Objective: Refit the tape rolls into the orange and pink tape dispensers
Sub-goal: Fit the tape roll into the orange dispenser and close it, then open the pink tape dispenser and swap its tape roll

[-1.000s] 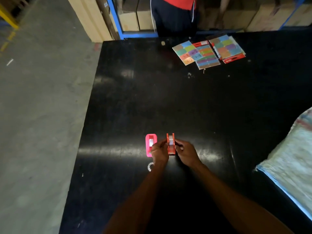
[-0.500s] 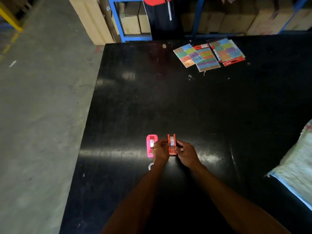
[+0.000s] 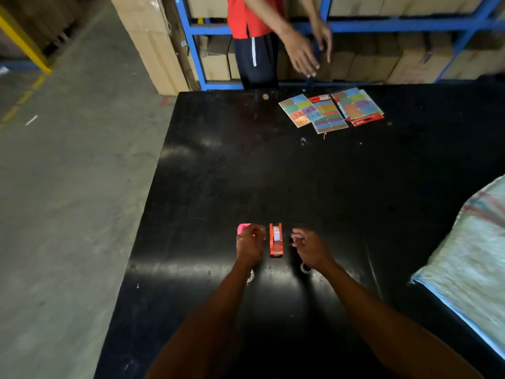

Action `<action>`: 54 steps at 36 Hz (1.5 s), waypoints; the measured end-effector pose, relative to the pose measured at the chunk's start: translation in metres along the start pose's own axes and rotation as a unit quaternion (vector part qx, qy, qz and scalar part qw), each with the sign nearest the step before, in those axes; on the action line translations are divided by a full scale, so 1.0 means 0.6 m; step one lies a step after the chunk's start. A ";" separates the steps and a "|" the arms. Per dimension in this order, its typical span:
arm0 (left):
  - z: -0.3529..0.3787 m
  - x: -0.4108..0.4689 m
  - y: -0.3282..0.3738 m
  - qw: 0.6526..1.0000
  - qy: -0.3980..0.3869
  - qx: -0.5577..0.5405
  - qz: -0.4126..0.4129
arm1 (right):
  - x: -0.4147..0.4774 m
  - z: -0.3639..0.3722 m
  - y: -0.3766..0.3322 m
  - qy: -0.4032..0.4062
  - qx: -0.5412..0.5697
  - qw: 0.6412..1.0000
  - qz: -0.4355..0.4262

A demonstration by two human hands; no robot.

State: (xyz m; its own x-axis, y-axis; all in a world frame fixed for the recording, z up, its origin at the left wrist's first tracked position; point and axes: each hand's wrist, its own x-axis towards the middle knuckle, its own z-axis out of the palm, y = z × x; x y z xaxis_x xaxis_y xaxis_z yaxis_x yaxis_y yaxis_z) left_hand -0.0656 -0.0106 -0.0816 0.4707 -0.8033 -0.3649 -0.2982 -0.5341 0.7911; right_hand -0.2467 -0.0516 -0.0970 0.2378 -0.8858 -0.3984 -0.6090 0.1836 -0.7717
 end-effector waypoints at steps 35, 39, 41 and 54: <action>-0.162 0.072 -0.099 0.950 -0.236 0.173 0.107 | 0.032 0.134 -0.158 -0.082 -0.322 0.934 -0.128; -0.154 0.089 -0.096 0.947 -0.245 0.167 0.125 | 0.046 0.147 -0.162 -0.076 -0.342 0.929 -0.120; -0.146 0.097 -0.100 0.941 -0.261 0.165 0.142 | 0.052 0.151 -0.163 -0.075 -0.351 0.925 -0.125; -0.119 0.117 -0.129 0.948 -0.259 0.117 0.144 | 0.069 0.163 -0.152 -0.094 -0.337 0.925 -0.147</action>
State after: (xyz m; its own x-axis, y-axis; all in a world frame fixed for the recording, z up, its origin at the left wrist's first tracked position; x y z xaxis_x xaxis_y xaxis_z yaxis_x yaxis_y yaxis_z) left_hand 0.0499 -0.0071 -0.1334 -0.1103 -0.9142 -0.3899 -0.5571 -0.2680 0.7860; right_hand -0.1072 -0.0634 -0.0916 0.5572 -0.7540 -0.3478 -0.8153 -0.4175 -0.4012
